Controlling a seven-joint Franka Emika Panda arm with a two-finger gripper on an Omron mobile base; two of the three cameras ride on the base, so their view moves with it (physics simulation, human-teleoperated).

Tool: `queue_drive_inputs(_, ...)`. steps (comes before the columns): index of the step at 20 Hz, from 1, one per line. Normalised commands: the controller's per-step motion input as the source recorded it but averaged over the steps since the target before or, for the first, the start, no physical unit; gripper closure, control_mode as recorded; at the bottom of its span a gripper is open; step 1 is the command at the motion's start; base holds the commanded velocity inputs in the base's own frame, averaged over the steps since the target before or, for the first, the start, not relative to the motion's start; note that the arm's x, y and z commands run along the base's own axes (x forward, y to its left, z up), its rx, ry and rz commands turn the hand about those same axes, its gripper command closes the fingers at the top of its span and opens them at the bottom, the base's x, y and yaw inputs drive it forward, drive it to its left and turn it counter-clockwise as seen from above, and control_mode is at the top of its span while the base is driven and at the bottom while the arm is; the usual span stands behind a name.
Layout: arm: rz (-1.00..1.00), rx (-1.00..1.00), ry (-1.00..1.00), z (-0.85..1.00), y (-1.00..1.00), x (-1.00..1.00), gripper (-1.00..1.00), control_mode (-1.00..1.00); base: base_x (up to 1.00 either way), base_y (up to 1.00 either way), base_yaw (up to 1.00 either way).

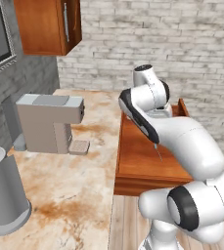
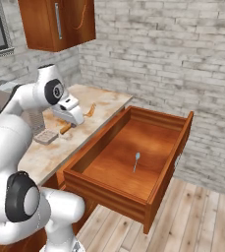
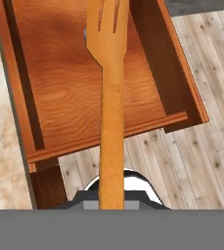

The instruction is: Organize the utensils by type. Pick up the wooden spoons from the counter and place them in the open cabinet. Then pick up the metallic utensils from the counter and place them in the open drawer.

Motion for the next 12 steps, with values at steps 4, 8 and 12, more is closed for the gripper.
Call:
queue_drive_inputs(4,-0.10,0.00,0.00,-0.13,-0.39,0.07,1.00,-1.00,0.00,0.00,0.00)
queue_drive_inputs(8,-0.05,0.00,0.03,-0.14,-0.31,0.23,1.00,-1.00,0.00,0.00,0.00)
queue_drive_inputs(12,-0.05,0.00,0.06,-0.16,-0.31,0.10,1.00,-1.00,0.00,0.00,0.00)
